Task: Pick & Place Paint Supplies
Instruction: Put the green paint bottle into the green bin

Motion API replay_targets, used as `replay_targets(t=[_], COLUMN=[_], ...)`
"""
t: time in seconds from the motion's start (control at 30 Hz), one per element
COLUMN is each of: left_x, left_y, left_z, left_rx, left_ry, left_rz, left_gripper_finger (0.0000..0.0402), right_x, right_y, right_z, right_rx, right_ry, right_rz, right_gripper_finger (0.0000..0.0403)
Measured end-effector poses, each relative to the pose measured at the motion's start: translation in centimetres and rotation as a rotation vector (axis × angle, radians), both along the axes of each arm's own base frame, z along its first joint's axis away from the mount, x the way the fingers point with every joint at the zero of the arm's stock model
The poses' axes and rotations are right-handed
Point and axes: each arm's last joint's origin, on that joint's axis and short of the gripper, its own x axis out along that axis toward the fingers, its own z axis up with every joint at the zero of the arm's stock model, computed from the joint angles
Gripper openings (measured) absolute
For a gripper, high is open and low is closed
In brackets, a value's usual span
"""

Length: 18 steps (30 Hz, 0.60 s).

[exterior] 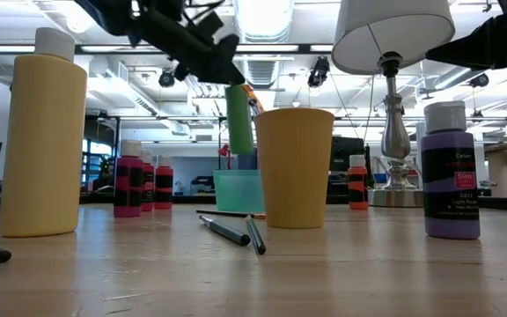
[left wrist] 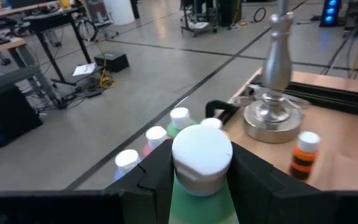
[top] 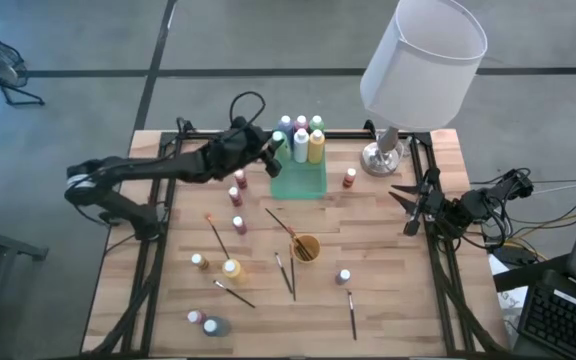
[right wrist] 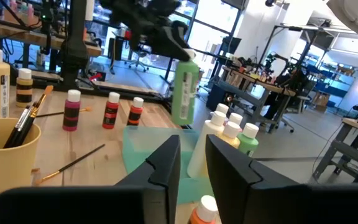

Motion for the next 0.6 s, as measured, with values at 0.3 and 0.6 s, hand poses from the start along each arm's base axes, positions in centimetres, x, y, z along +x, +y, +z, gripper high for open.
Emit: replay_targets(t=[0.3,0.6], left_x=[3.0,2.7], left_y=[3.1,5.6], left_z=[-0.4,-1.2], left_rx=[-0.060,-0.129], left_ry=[0.100,0.081], left_rz=[0.037,0.125], left_gripper_finger=[0.0126,0.0126], right_x=[0.0,0.0], right_y=[0.0,0.0], right_z=[0.0,0.0], right_rx=[0.000,0.000], right_ry=[0.000,0.000], right_rz=[0.000,0.000], right_gripper_finger=[0.0050,0.0046])
